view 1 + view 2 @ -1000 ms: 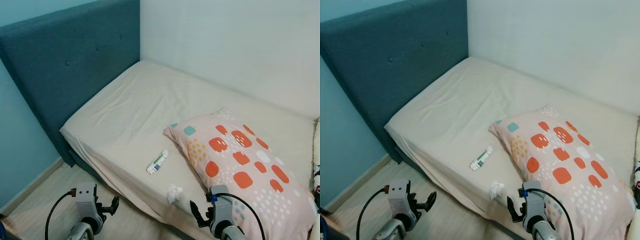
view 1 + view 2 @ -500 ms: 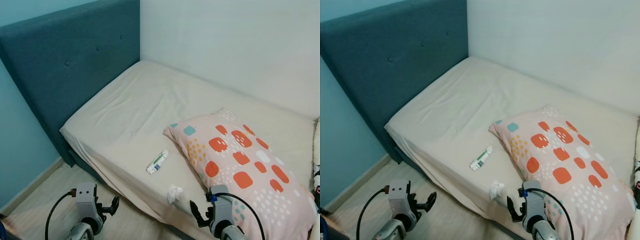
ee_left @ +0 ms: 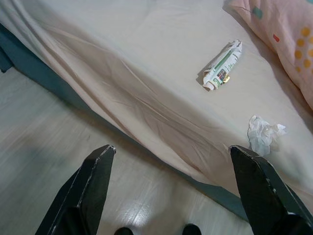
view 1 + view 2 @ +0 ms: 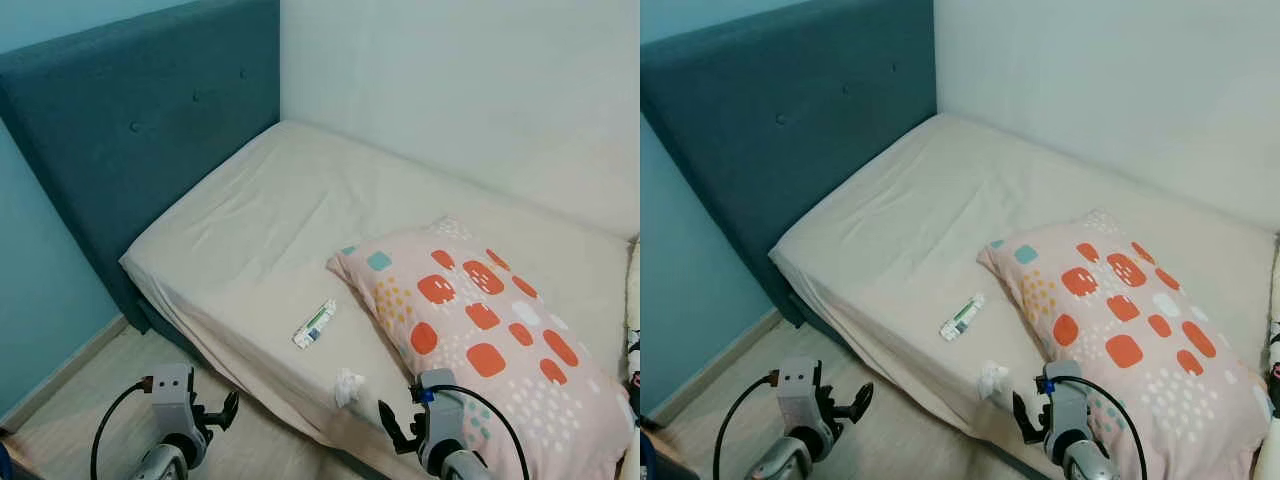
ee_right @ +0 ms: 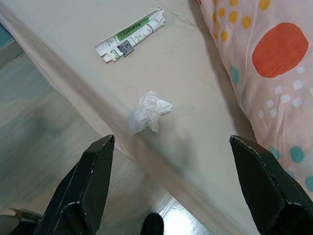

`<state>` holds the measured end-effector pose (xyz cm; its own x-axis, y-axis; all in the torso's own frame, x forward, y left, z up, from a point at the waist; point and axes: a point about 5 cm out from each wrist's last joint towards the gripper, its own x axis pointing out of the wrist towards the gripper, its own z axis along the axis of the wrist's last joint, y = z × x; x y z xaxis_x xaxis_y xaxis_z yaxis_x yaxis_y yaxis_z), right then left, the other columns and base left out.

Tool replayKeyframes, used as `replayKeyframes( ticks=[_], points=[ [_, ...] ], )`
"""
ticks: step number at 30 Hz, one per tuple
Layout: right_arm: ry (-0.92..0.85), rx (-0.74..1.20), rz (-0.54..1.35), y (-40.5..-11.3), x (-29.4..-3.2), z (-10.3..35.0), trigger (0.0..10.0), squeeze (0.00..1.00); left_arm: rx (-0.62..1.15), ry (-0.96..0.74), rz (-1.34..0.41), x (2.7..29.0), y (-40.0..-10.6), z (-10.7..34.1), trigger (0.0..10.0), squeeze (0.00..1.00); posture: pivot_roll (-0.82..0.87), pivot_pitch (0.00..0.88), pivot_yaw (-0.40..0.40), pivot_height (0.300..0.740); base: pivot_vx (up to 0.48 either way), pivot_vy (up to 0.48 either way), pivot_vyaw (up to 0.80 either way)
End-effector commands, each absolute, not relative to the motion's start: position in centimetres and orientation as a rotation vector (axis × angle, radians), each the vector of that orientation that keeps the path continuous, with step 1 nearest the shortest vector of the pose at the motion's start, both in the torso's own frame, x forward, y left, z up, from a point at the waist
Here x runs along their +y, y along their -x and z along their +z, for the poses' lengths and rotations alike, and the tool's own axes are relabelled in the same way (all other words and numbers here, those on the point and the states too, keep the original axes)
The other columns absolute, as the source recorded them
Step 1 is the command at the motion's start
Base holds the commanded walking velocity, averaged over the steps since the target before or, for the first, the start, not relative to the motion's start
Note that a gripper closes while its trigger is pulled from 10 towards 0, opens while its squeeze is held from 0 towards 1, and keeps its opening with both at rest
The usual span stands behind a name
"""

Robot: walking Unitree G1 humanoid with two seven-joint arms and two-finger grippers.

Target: Clean up the room

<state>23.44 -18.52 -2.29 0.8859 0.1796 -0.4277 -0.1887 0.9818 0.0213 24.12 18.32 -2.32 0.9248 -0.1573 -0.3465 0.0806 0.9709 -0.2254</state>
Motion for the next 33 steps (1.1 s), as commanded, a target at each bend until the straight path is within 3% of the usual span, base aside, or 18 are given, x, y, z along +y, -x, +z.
replayKeyframes(
  ticks=[1, 33],
  points=[
    [0.016, 0.475, 0.19, -22.96, -18.49, -2.85, 10.0, 0.0, 0.402, 0.215, -0.124, 17.9, -23.59, -2.93, 10.0, 0.0, -0.11, 0.15, -0.06, 0.74, 0.0, 0.0, 0.0],
    [0.024, 0.473, 0.206, -23.09, -18.39, -2.84, 10.0, 0.0, 0.404, 0.21, -0.133, 17.73, -23.7, -2.93, 10.0, 0.0, -0.1, 0.132, -0.062, 0.74, 0.0, 0.0, 0.0]
  ],
)
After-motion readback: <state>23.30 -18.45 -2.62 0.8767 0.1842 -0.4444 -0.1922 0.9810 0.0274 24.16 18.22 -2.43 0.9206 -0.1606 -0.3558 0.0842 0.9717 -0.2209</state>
